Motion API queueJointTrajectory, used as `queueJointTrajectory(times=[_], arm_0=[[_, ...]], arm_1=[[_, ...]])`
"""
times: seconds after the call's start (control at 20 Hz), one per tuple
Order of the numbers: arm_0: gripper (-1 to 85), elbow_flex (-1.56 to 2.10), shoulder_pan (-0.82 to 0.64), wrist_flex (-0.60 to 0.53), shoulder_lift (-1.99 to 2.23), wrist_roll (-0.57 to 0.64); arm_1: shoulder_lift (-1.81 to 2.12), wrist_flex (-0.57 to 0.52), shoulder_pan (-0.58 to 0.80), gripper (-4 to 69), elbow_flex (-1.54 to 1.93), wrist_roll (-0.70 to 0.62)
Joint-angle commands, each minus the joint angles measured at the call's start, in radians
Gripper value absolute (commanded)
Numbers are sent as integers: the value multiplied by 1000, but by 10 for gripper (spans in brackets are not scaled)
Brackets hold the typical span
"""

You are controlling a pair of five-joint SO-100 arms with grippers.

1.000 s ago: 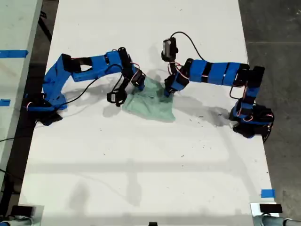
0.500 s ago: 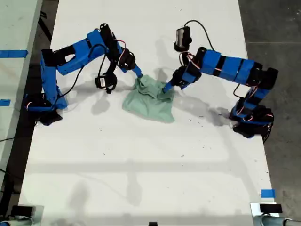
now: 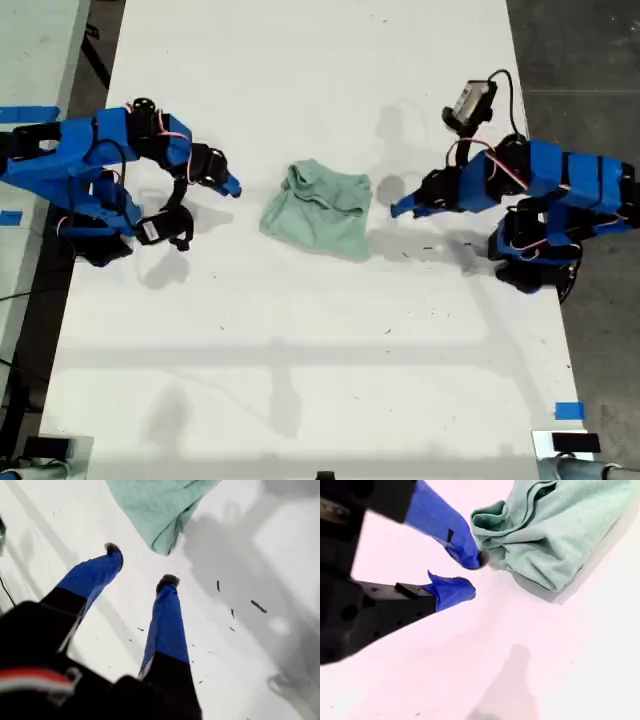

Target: Fold tshirt

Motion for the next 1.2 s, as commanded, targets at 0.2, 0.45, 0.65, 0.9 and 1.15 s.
queueJointTrajectory(times=[0.2,0.45,0.65,0.9,1.15], arm_0=[[1,701,74,-77,614,-213],[14,861,-52,301,1086,-101],[55,859,-152,302,1085,-100],[55,859,-192,302,1085,-100],[55,859,-189,302,1085,-100]], arm_1=[[474,-195,-152,102,572,279],[853,-98,-160,95,755,322],[865,-94,-75,97,753,-235],[867,-80,-77,83,747,-302],[867,-80,-77,81,747,-302]])
